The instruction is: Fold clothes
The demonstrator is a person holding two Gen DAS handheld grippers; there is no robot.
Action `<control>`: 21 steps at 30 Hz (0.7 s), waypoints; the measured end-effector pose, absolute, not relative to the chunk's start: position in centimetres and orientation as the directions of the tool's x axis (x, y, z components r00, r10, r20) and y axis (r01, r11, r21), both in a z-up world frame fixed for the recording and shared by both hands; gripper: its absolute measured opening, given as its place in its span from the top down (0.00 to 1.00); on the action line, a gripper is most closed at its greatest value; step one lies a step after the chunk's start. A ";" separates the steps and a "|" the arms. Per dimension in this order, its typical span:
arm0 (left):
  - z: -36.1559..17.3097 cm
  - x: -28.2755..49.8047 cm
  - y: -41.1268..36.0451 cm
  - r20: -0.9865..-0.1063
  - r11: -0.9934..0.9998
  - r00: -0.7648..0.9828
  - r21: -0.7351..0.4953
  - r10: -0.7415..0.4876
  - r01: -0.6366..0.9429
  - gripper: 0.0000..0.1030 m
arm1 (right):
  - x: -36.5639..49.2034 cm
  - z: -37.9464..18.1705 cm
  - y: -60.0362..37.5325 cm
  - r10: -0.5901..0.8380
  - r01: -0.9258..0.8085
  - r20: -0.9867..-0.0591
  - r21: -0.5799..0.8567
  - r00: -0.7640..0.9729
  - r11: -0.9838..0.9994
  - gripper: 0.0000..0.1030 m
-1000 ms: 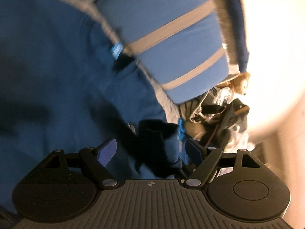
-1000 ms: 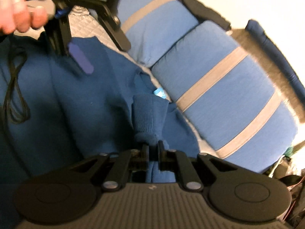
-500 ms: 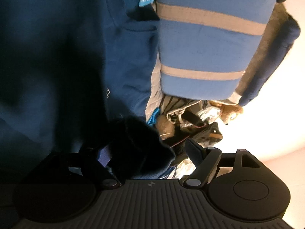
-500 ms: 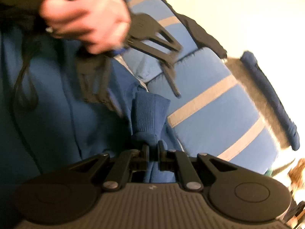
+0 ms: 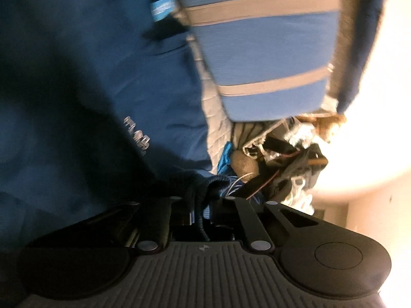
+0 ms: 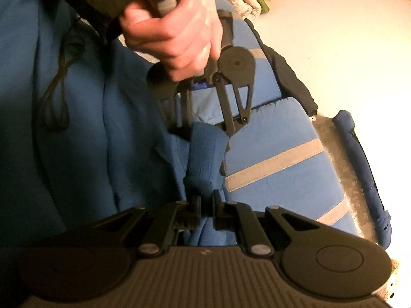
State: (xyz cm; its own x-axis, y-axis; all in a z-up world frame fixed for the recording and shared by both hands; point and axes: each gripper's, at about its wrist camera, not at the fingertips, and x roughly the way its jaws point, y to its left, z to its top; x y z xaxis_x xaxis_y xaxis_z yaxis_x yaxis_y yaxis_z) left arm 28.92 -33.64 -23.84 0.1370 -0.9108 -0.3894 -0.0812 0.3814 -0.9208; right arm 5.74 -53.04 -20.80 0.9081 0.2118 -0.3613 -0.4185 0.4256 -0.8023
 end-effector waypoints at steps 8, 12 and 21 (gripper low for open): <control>-18.8 28.3 -33.6 -0.383 0.419 0.206 -0.890 -0.900 0.177 0.95 | 7.2 -19.4 -56.3 0.127 -0.367 -0.376 -0.684 0.918 0.630 0.19; -17.1 27.8 -33.5 -0.387 0.443 0.241 -0.860 -0.890 0.254 0.95 | 7.5 -19.3 -60.1 0.068 -0.337 -0.434 -0.582 0.899 0.740 0.12; -14.7 27.7 -32.8 -0.347 0.431 0.299 -0.854 -0.889 0.291 0.96 | 6.7 -21.4 -67.8 -0.018 -0.260 -0.540 -0.434 0.841 0.863 0.00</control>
